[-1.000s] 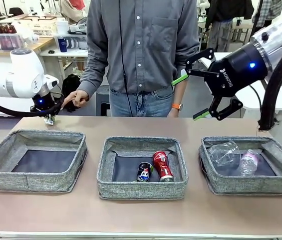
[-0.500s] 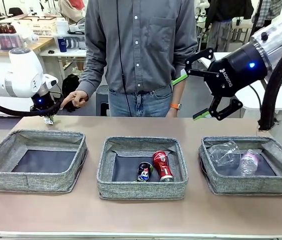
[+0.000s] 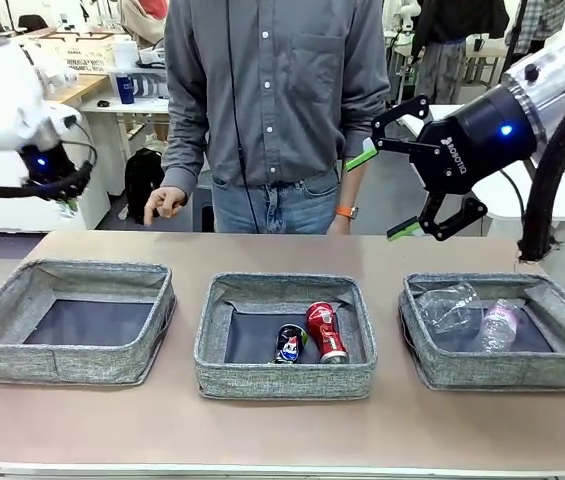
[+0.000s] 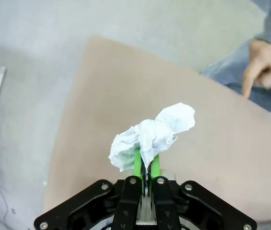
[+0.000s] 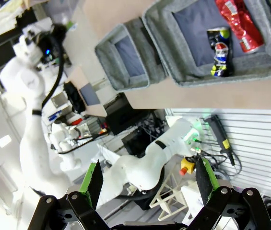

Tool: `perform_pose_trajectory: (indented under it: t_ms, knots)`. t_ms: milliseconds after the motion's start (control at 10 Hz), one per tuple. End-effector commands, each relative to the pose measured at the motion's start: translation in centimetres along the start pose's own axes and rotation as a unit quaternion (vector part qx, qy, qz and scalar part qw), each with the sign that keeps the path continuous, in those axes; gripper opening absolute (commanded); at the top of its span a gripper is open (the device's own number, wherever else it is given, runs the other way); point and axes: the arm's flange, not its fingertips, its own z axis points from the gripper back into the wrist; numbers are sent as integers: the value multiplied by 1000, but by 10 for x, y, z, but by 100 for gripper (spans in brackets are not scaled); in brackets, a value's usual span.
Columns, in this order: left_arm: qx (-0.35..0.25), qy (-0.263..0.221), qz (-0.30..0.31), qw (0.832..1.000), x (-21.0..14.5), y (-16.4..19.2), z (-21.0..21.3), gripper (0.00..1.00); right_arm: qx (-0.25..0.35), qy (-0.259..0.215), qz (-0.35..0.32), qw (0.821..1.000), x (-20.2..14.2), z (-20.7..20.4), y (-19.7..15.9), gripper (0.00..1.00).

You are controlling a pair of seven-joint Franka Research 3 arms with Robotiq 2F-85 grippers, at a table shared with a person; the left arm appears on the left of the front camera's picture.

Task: Sort the waste into the appropriate baskets.
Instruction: Pick up the waste item pointed out by the person.

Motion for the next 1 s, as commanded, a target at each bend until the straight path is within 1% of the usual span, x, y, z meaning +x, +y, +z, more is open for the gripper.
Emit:
perform_pose_trajectory:
  t_ms: [0, 100, 200, 300, 400, 500, 600, 700, 900]
  knots:
    - [-62, 36, -9, 997, -68, 22, 69, 0, 1, 3, 12, 1000, 2, 0, 0, 100]
    - [-96, 31, -29, 994, -110, 28, 102, 0, 1, 3, 12, 1000, 2, 0, 0, 100]
    - [-138, 29, -72, 987, -157, 33, 129, 0, 1, 3, 12, 1000, 2, 0, 0, 100]
    - [-183, 25, -125, 975, -205, 38, 150, 0, 1, 3, 12, 1000, 2, 0, 0, 100]
    - [-212, 21, -191, 958, -255, 39, 163, 0, 1, 3, 12, 1000, 2, 0, 0, 100]
    - [-241, 60, -252, 935, -271, 42, 170, 0, 1, 3, 12, 1000, 2, 0, 0, 100]
    - [-272, 87, -216, 934, -262, 41, 171, 0, 1, 3, 12, 1000, 2, 0, 0, 100]
    - [-202, 31, -194, 959, -253, 24, 160, 0, 1, 3, 12, 1000, 2, 0, 0, 100]
    - [-202, 31, -194, 959, -253, 24, 160, 0, 1, 3, 12, 1000, 2, 0, 0, 100]
